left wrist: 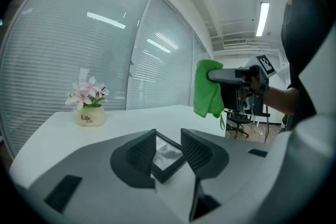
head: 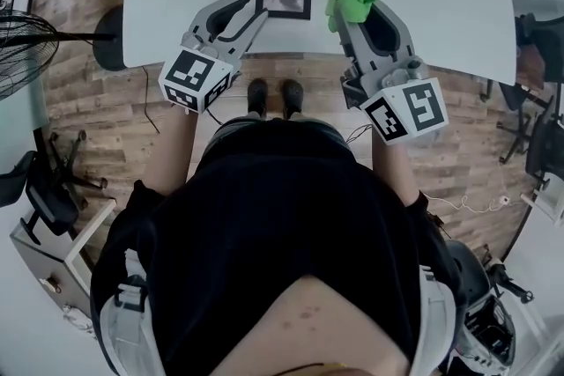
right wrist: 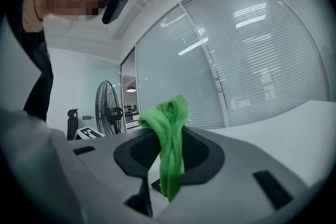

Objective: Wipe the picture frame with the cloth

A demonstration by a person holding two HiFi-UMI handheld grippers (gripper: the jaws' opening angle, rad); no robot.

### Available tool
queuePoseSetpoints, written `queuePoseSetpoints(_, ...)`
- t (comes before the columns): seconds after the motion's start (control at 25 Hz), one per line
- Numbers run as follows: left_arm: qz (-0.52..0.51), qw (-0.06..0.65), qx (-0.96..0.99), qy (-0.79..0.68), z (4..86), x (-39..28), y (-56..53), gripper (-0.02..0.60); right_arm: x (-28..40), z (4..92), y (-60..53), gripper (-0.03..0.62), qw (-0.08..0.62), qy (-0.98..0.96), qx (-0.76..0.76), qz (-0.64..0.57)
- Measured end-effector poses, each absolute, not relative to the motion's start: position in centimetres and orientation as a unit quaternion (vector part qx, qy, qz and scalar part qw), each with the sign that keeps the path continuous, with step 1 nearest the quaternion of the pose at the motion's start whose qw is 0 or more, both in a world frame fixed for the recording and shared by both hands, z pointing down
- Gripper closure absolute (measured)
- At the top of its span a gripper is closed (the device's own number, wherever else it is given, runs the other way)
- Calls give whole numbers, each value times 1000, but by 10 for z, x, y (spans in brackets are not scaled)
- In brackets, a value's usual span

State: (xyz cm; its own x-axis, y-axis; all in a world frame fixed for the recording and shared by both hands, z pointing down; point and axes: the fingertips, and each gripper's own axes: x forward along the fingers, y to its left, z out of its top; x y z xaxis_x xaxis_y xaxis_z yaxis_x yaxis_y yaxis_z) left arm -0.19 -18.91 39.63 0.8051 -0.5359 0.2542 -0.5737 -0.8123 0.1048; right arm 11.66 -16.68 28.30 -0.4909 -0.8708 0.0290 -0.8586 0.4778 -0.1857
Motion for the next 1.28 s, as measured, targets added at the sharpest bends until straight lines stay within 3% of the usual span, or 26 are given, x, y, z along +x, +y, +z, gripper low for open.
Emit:
queuePoseSetpoints(0.16, 132, 78, 945, -288, 408, 8, -193, 351, 122, 288, -168, 496, 35, 859, -501, -96)
queuePoseSetpoints(0.24, 149, 78, 941, -294, 417, 8, -196, 335, 124, 290, -167, 496, 35, 859, -501, -99)
queuePoseSetpoints(1.28, 312, 115, 902, -275, 483, 22, -207, 301, 128, 299, -168, 494, 31, 858, -500, -113)
